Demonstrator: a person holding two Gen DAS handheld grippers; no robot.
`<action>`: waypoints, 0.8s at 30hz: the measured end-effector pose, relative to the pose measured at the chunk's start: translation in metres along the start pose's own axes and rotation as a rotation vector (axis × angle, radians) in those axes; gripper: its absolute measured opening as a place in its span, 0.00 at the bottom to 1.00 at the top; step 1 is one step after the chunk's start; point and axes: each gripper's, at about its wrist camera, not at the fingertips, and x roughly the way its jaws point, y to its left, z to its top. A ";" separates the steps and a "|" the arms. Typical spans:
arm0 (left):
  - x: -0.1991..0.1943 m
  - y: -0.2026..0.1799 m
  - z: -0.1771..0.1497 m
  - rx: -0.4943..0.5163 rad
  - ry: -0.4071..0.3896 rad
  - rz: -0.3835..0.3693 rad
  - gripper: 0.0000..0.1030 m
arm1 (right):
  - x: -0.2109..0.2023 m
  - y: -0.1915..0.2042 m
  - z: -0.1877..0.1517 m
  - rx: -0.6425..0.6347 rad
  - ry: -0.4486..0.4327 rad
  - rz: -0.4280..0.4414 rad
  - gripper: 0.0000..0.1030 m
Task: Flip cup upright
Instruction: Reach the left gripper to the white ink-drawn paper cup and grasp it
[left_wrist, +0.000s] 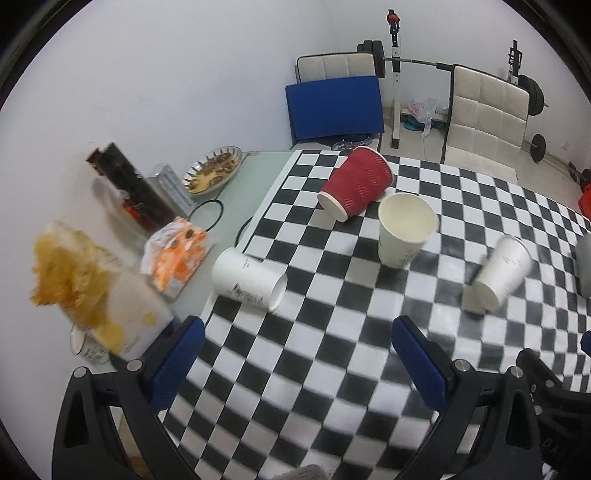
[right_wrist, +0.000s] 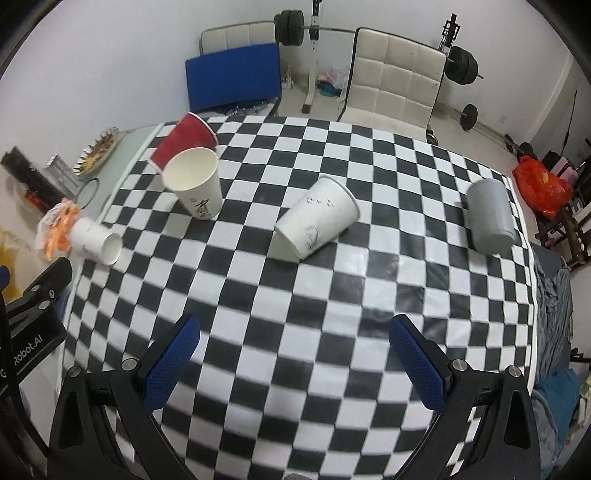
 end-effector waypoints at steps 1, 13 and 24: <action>0.008 -0.002 0.003 0.000 0.003 -0.005 1.00 | 0.006 0.002 0.007 0.002 0.003 -0.003 1.00; 0.102 -0.024 0.032 0.014 -0.012 -0.148 1.00 | 0.075 0.006 0.075 0.009 0.026 -0.066 0.96; 0.135 -0.058 0.041 0.138 -0.159 -0.336 1.00 | 0.113 -0.004 0.087 -0.026 0.086 -0.131 0.96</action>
